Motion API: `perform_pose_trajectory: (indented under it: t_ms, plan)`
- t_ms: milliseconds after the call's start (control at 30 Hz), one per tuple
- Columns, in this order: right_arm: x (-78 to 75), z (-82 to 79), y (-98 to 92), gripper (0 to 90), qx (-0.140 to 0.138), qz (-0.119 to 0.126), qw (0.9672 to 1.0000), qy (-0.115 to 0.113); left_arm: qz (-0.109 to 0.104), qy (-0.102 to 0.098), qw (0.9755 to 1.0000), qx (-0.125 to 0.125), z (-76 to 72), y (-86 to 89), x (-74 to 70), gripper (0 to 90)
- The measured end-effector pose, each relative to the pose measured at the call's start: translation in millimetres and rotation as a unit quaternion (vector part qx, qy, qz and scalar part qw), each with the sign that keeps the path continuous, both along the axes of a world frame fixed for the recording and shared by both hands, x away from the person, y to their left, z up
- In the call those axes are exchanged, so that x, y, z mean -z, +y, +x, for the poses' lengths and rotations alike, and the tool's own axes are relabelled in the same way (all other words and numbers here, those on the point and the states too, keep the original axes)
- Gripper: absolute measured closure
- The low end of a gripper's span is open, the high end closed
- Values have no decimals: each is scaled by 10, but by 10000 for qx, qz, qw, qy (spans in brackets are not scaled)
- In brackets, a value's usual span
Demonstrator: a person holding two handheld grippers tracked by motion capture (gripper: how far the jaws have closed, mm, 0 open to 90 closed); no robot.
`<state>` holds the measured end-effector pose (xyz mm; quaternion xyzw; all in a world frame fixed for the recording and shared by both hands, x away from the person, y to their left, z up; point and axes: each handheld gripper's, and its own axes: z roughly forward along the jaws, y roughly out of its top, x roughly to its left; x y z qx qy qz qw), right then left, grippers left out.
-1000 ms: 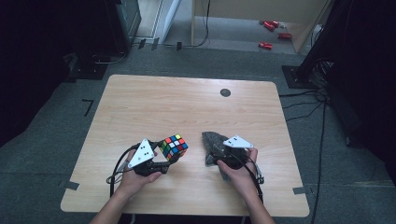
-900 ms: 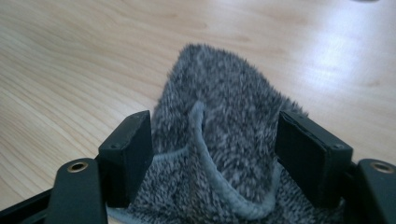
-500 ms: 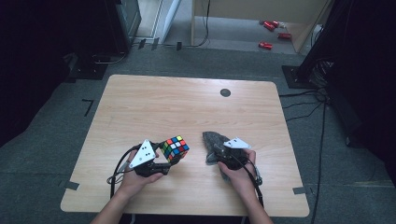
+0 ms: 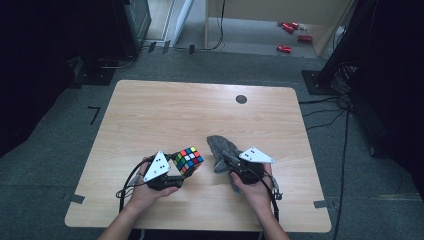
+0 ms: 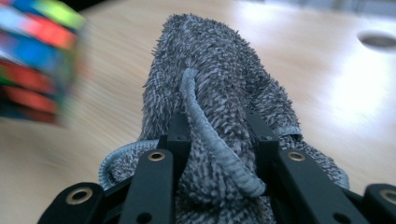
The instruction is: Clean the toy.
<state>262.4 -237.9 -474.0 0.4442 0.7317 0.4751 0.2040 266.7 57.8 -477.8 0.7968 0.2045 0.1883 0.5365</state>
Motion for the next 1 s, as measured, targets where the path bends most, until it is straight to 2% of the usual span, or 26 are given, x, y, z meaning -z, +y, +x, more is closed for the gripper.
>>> perform_pose_trajectory:
  t_ms: [33,67,133,167,233,267,300,333,433,567,700,733,833,900,967,1000]
  plan:
    - [-57,-39,36,694,-109,84,9999,-97,43,-43,10000,33,-7,-8,5,346]
    - [-167,-118,120,694,-292,146,9989,-331,75,-73,9999,76,-14,-16,7,347]
    - [-266,-195,199,694,-489,248,9971,-528,117,-104,9998,103,-25,-35,7,348]
    - [-266,-195,199,694,-489,248,9971,-528,154,-125,9998,91,-32,-47,9,348]
    - [-383,-299,305,695,-778,401,9935,-722,273,-208,9994,63,-47,-77,18,347]
    - [-383,-299,305,695,-778,401,9935,-722,300,-223,9993,62,-54,-92,25,347]
    - [-429,-354,373,695,-973,509,9909,-781,320,-227,9992,76,-61,-105,29,347]
    - [-439,-375,409,694,-1054,548,9898,-782,331,-233,9991,96,-68,-117,31,348]
    - [-410,-405,513,693,-1219,505,9887,-712,309,-295,9990,150,-99,-152,22,348]
    - [-345,-376,512,694,-1205,628,9889,-609,370,-407,9984,147,-128,-154,9,348]
    - [-306,-300,419,694,-1055,641,9914,-444,368,-450,9982,133,-134,-144,-13,349]
    - [-280,-252,368,693,-924,555,9937,-314,359,-457,9982,136,-137,-144,-11,349]
    - [-244,-201,314,693,-799,466,9955,-194,406,-489,9978,170,-139,-143,-8,349]
    - [-235,-164,248,692,-604,364,9975,-54,327,-458,9982,216,-133,-141,-8,349]
    - [-247,-164,230,691,-578,419,9974,-83,360,-447,9981,215,-122,-137,-6,349]
    - [-304,-191,221,690,-567,511,9970,-161,373,-428,9982,208,-118,-137,2,349]
